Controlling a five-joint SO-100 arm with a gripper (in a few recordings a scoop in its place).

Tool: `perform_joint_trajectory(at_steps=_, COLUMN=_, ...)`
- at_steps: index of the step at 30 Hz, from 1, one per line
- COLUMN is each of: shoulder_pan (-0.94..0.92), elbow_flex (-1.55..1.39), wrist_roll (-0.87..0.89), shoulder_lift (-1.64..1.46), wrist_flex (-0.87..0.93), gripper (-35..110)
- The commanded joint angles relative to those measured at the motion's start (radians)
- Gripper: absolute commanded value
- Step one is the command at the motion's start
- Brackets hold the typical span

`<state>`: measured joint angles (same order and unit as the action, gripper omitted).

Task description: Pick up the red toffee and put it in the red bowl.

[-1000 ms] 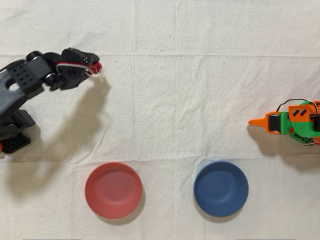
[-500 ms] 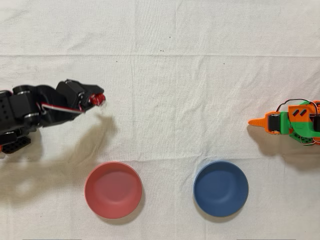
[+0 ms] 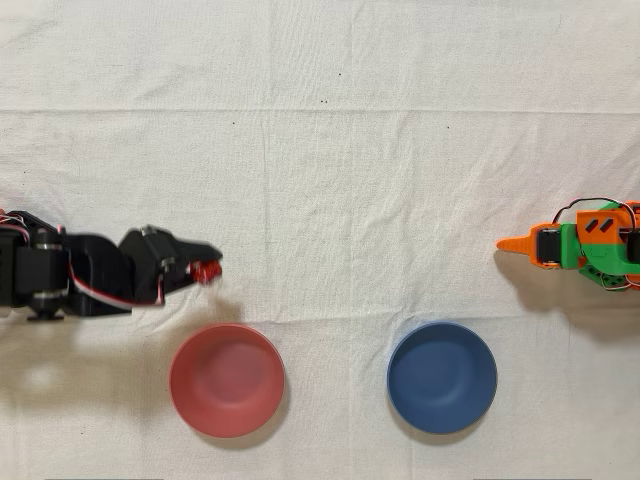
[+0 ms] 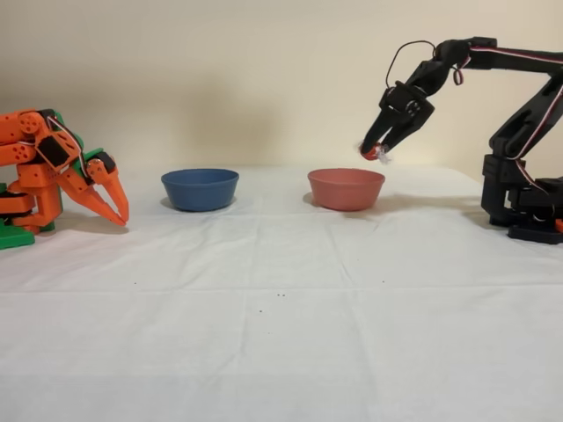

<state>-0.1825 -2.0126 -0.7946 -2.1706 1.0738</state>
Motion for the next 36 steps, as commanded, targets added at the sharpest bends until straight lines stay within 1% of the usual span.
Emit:
perform_joint_trajectory(at_steps=1, shoulder_pan=-0.115, elbow_flex=0.021, wrist_roll=-0.034, shoulder_lift=0.023, wrist_flex=-0.052, gripper=8)
perform_joint_trajectory(at_steps=7, shoulder_pan=-0.259, elbow_flex=0.072, wrist_roll=-0.069, shoulder_lift=0.133, wrist_flex=-0.126, gripper=8)
perform_joint_trajectory(at_steps=15, shoulder_pan=-0.377, elbow_flex=0.118, wrist_roll=-0.094, shoulder_lift=0.267, wrist_flex=-0.224, gripper=8)
perform_joint_trajectory(at_steps=25, shoulder_pan=-0.410, elbow_flex=0.169, wrist_roll=-0.098, shoulder_lift=0.365, wrist_flex=-0.293, gripper=8)
perform_joint_trajectory(at_steps=32, shoulder_pan=-0.417, elbow_flex=0.184, wrist_roll=-0.092, shoulder_lift=0.388, wrist_flex=-0.299, gripper=9)
perform_joint_trajectory(at_steps=36, shoulder_pan=-0.428, elbow_flex=0.213, wrist_roll=-0.084, shoulder_lift=0.394, wrist_flex=-0.296, gripper=17)
